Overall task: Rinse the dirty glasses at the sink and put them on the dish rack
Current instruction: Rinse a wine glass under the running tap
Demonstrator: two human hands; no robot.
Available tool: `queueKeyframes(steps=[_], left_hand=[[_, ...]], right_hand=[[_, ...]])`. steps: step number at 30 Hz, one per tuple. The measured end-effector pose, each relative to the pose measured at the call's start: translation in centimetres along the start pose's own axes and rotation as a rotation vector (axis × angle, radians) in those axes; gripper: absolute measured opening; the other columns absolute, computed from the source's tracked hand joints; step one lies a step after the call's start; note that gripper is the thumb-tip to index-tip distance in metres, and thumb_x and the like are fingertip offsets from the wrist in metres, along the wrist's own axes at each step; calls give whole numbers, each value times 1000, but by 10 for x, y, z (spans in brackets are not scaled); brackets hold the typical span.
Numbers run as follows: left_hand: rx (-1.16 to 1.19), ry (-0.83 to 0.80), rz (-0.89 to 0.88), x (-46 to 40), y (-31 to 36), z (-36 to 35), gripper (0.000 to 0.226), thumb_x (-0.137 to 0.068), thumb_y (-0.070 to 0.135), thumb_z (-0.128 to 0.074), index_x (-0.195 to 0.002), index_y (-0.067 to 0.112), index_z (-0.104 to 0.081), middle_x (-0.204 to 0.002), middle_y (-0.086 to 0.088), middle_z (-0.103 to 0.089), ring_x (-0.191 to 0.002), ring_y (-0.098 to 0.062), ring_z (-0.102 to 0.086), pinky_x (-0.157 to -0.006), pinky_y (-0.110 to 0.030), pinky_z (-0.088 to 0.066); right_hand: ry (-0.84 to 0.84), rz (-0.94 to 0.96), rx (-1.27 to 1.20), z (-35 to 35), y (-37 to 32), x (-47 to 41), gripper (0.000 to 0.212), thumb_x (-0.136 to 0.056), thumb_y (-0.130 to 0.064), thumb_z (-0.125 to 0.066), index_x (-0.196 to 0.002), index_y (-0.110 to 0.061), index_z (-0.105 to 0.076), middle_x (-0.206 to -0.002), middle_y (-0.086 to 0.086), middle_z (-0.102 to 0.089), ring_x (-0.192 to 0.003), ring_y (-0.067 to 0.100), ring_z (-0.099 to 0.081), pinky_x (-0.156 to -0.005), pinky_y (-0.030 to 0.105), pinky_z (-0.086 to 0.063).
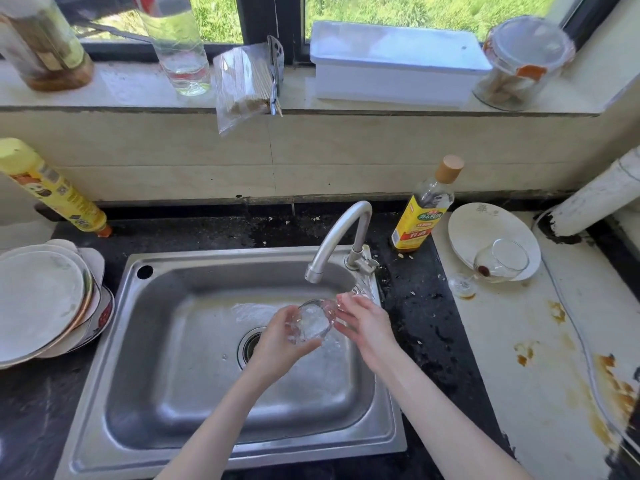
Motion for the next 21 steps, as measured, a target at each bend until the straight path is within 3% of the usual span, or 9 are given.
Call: queueKeyframes(steps=[4,8,12,15,19,21], left_hand=[[-172,-17,-80,8,15,0,65,-76,31,-74,-130,11,-43,-125,0,-49,-108,-11,-48,-86,-16,-34],[-252,-25,-118,15,23,2,66,-78,36,-72,-132,13,-41,-130,-1,-46,-119,-13,-43,-92,-17,-30],[-334,-32,-172,24,31,-2,69,-79,43,-68,-134,14,-39,-133,-1,-45,-123,-14,-40,-97,-21,-31],[-414,-6,-224,32,41,-4,70,-80,48,-65,-135,16,-38,-133,1,-44,-124,-13,-40,-98,-23,-32],[-508,-73,-245,44,43,-9,67,-83,49,-60,-137,19,-35,-136,2,-41,-125,-14,-39,-100,-27,-34],[-578,-110,-254,51,38,-12,65,-86,50,-56,-139,19,-33,-141,1,-39,-125,-15,-41,-101,-27,-36]], right_hand=[[25,198,191,-3,-20,14,6,-89,-15,-62,-89,-13,-67,-87,-1,-70,-90,18,-66,-86,31,-53],[7,281,281,-5,-30,28,8,-88,-20,-63,-94,-17,-67,-90,-7,-68,-89,4,-63,-86,20,-50],[-33,410,386,-11,-42,46,7,-88,-19,-63,-93,-17,-67,-82,-10,-68,-78,-1,-62,-72,7,-47],[-70,504,475,-15,-50,58,6,-89,-18,-62,-93,-17,-67,-82,-8,-68,-79,5,-65,-74,13,-49],[-28,540,572,-6,-51,64,12,-90,-19,-61,-94,-10,-69,-80,-7,-66,-77,5,-62,-70,10,-46],[15,544,621,5,-49,67,16,-90,-22,-62,-92,-9,-70,-78,-4,-66,-78,10,-62,-72,18,-47]])
Point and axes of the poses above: each hand's wrist, its own x-axis away from the middle knuckle, its own z-axis out of the back of the hand, y = z × x, the point moved 9 cm from there along -x, towards the middle knuckle
